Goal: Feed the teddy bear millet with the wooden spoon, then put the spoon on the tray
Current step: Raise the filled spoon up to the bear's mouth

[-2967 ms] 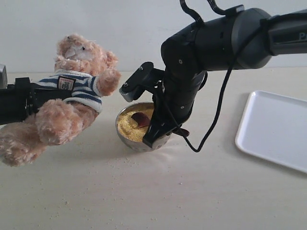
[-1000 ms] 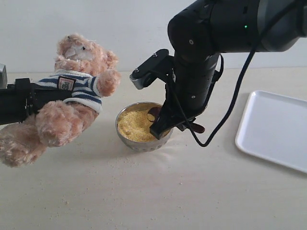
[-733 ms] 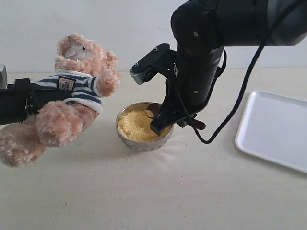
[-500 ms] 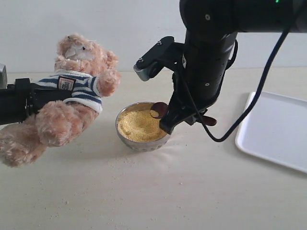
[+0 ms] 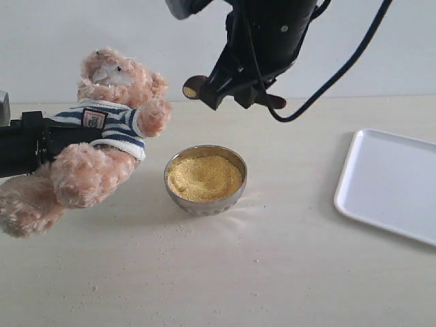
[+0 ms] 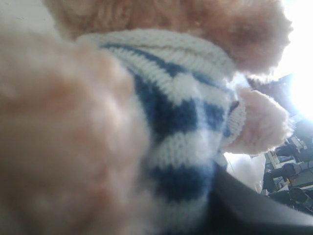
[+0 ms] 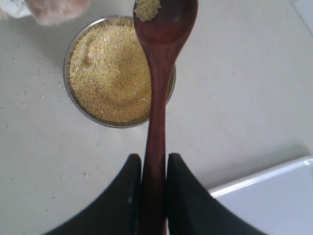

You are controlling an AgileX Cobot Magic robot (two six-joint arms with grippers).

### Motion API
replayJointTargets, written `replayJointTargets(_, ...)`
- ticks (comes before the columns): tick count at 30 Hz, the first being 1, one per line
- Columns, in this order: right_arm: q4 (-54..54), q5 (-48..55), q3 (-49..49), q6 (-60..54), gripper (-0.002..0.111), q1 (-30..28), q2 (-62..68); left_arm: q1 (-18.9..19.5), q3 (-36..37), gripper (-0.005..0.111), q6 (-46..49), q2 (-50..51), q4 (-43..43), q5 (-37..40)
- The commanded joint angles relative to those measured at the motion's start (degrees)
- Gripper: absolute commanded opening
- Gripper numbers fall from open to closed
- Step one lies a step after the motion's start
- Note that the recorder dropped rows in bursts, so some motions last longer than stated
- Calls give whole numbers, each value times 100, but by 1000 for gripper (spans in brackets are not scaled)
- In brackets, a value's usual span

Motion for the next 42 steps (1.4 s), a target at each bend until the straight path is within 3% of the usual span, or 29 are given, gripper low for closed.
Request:
replayJointTargets(1, 124, 182, -483, -61, 0, -4, -64, 0, -28, 5, 41, -4, -73, 186)
replayJointTargets(17, 1226, 182, -845, -318, 0, -4, 243, 0, -28, 5, 41, -4, -73, 186)
replayJointTargets(25, 2070, -723, -845, -441, 0, -4, 433, 0, -28, 5, 41, -4, -73, 186)
replayJointTargets(36, 2150, -1670, -845, -874, 0, 28, 849, 0, -28, 5, 31, -4, -73, 186)
replayJointTargets(42, 2087, -1633, -845, -1233, 0, 28, 902, 0, -28, 5, 20, -4, -73, 186)
